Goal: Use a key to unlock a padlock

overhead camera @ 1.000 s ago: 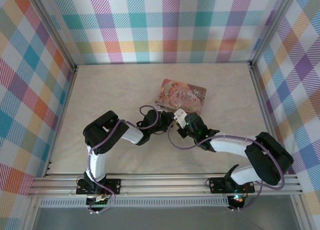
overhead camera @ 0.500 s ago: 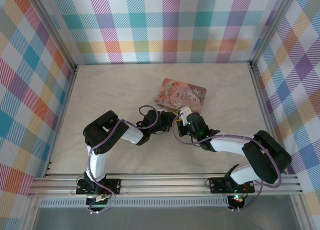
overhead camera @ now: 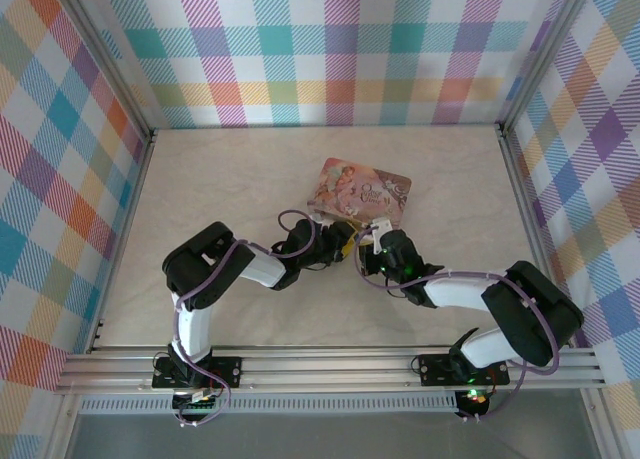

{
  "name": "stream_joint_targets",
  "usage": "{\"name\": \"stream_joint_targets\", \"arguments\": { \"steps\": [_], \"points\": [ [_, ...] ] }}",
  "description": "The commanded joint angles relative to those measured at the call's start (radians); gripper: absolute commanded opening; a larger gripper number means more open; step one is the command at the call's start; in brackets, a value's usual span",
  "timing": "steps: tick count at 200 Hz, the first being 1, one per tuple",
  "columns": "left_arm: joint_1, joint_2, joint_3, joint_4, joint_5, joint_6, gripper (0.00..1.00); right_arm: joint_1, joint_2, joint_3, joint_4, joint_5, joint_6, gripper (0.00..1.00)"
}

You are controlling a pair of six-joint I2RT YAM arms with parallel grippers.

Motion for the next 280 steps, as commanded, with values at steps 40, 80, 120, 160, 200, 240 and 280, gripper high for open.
{"name": "stream_joint_targets", "arguments": {
  "steps": [40,80,120,160,200,240,280],
  "points": [
    [0.001,-0.083,-0.030,-0.090,-0.011,0.058,0.57,-0.040,-0.003,-0.060,0.108,-0.097,0.153,0.00],
    [0.024,-0.198,-0.034,-0.230,-0.027,0.169,0.63,-0.068,0.022,-0.082,0.170,-0.158,0.245,0.00],
    [0.038,-0.361,0.010,-0.522,-0.083,0.380,0.70,-0.084,0.060,-0.102,0.215,-0.177,0.325,0.02],
    [0.064,-0.499,0.105,-0.834,-0.175,0.610,0.78,-0.099,0.107,-0.103,0.232,-0.200,0.367,0.04],
    [0.158,-0.493,0.250,-1.042,-0.097,0.795,0.82,-0.108,0.129,-0.078,0.204,-0.212,0.371,0.08],
    [0.299,-0.412,0.356,-1.151,0.009,0.894,0.83,-0.119,0.093,-0.087,0.189,-0.204,0.352,0.17],
    [0.365,-0.269,0.495,-1.232,0.146,0.981,0.82,-0.168,-0.034,-0.071,0.083,-0.248,0.304,0.41]
  ]
}}
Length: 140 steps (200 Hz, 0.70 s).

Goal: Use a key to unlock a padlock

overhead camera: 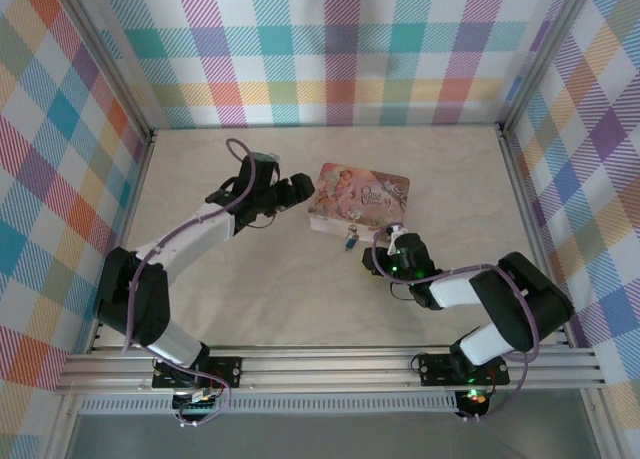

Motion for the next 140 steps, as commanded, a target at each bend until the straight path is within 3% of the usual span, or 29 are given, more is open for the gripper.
{"name": "stream_joint_targets", "arguments": {
  "steps": [1,31,62,97,140],
  "points": [
    [0.024,0.081,0.086,-0.102,0.123,0.097,0.82,-0.029,-0.079,0.021,-0.066,-0.043,-0.029,0.41],
    [0.031,0.199,0.197,-0.137,0.172,0.142,0.81,-0.076,-0.134,0.028,-0.088,-0.104,0.006,0.61],
    [0.031,0.305,0.282,-0.170,0.188,0.175,0.77,-0.103,-0.121,0.067,-0.078,-0.201,0.017,0.74],
    [0.030,0.340,0.281,-0.170,0.195,0.177,0.71,-0.141,-0.093,0.106,-0.066,-0.228,0.010,0.83],
    [0.031,0.330,0.203,-0.185,0.190,0.191,0.62,-0.201,-0.006,0.184,-0.059,-0.325,-0.040,0.87]
  ]
}}
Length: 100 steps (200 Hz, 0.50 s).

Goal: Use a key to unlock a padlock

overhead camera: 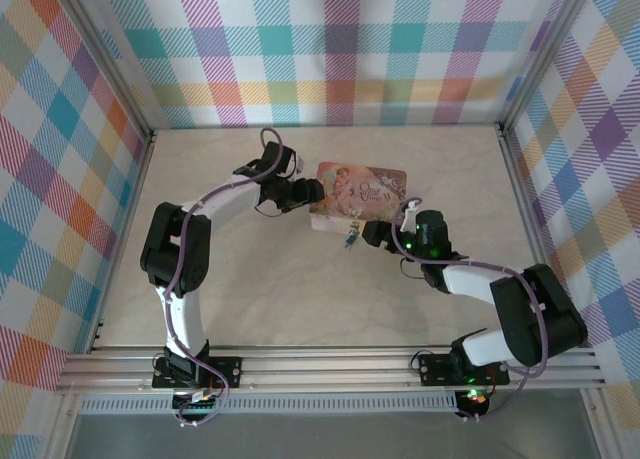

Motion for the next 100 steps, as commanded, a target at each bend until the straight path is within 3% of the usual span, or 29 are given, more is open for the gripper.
{"name": "stream_joint_targets", "arguments": {
  "steps": [1,43,100],
  "points": [
    [0.009,-0.011,-0.052,-0.043,0.017,0.023,0.62,-0.028,0.046,0.065,0.018,-0.081,-0.047,0.87],
    [0.009,-0.076,-0.192,0.006,0.012,-0.006,0.59,-0.064,0.145,0.142,0.040,-0.153,-0.092,0.88],
    [-0.012,-0.177,-0.321,0.028,0.003,-0.043,0.59,-0.072,0.282,0.194,0.249,-0.220,-0.080,0.88]
  ]
}}
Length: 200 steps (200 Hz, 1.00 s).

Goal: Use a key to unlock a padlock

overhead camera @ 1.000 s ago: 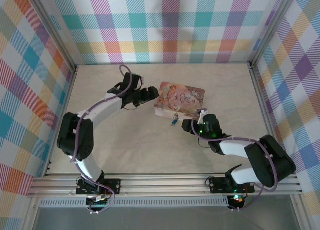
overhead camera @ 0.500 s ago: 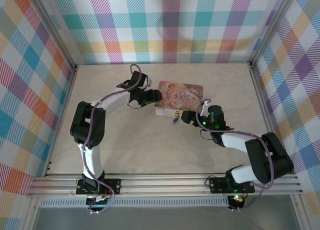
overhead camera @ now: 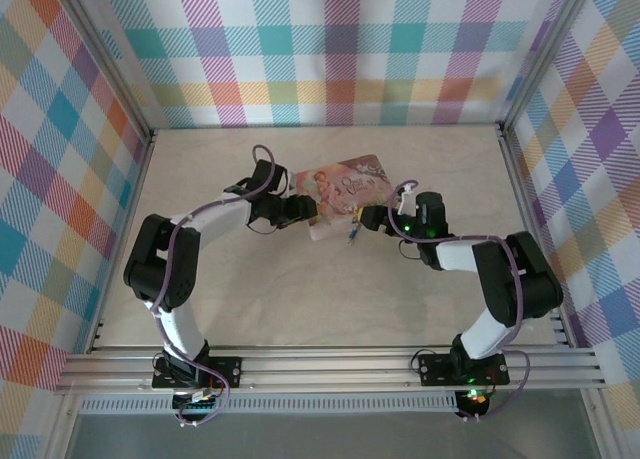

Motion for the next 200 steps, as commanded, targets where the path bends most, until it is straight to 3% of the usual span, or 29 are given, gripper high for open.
{"name": "stream_joint_targets", "arguments": {
  "steps": [1,29,59,102,168,200],
  "points": [
    [-0.010,-0.035,-0.070,-0.084,-0.035,-0.014,0.59,-0.004,0.052,0.039,0.146,-0.072,-0.007,0.88],
    [-0.009,-0.092,-0.078,-0.105,-0.074,-0.010,0.62,-0.005,0.061,0.006,0.214,-0.055,0.020,0.89],
    [-0.007,-0.150,-0.042,-0.121,-0.092,-0.009,0.64,-0.004,0.002,-0.045,0.173,-0.043,-0.005,0.89],
    [-0.014,-0.190,0.053,-0.139,-0.041,-0.015,0.61,-0.004,-0.070,-0.104,0.139,-0.133,-0.020,0.90],
    [-0.089,-0.015,0.230,-0.107,0.084,-0.060,0.44,0.028,0.035,-0.080,0.270,-0.190,0.031,0.86],
    [-0.101,0.057,0.287,-0.123,0.081,-0.057,0.43,0.039,0.130,-0.053,0.349,-0.199,0.069,0.84]
  ]
}}
